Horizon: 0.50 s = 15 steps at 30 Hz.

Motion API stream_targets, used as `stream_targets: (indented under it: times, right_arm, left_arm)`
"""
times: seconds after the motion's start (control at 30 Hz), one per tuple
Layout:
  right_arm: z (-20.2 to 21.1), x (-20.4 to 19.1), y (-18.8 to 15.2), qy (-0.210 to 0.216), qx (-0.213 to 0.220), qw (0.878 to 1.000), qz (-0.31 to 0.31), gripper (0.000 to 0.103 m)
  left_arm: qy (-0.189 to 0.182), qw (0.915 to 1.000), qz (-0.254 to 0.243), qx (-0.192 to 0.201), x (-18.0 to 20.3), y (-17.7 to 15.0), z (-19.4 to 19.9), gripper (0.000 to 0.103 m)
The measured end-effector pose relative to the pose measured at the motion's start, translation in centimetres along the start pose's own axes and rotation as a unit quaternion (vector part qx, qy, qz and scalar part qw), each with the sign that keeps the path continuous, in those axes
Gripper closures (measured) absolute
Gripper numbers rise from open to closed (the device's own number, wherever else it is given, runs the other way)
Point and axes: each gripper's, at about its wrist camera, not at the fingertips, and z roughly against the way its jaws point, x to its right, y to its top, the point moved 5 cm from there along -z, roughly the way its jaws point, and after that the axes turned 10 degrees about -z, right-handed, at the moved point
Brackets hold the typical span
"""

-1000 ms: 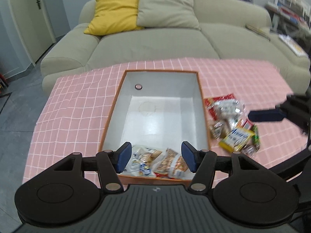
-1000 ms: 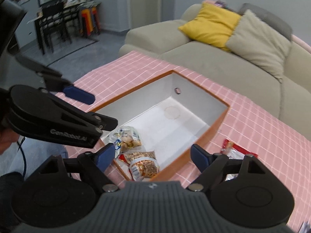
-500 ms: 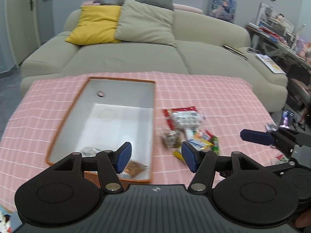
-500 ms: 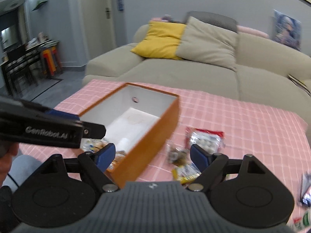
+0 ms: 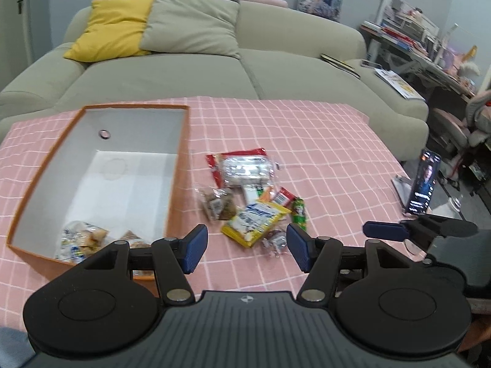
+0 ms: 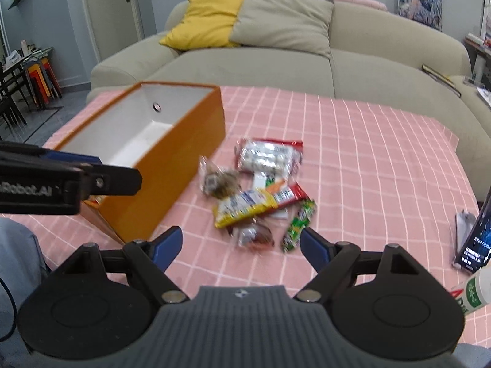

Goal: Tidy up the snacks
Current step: 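Lift both tools out of the box and move back over the snacks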

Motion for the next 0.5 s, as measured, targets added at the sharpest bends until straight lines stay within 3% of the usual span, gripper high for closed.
stream_targets:
  times: [0.1,0.5]
  right_arm:
    - [-0.9,1.1,-0.3,-0.011,-0.012,1.0,-0.002,0.034]
    - [-4.7,3.9,0.0,-0.032,-0.054,0.998,-0.006,0.051]
  left_arm:
    - [-0.009,0.9998,-0.009,-0.013,0.8,-0.1,-1.1,0.034]
    - [0.0,0.9945,-0.083,-0.064,2.6,0.0,-7.5,0.039]
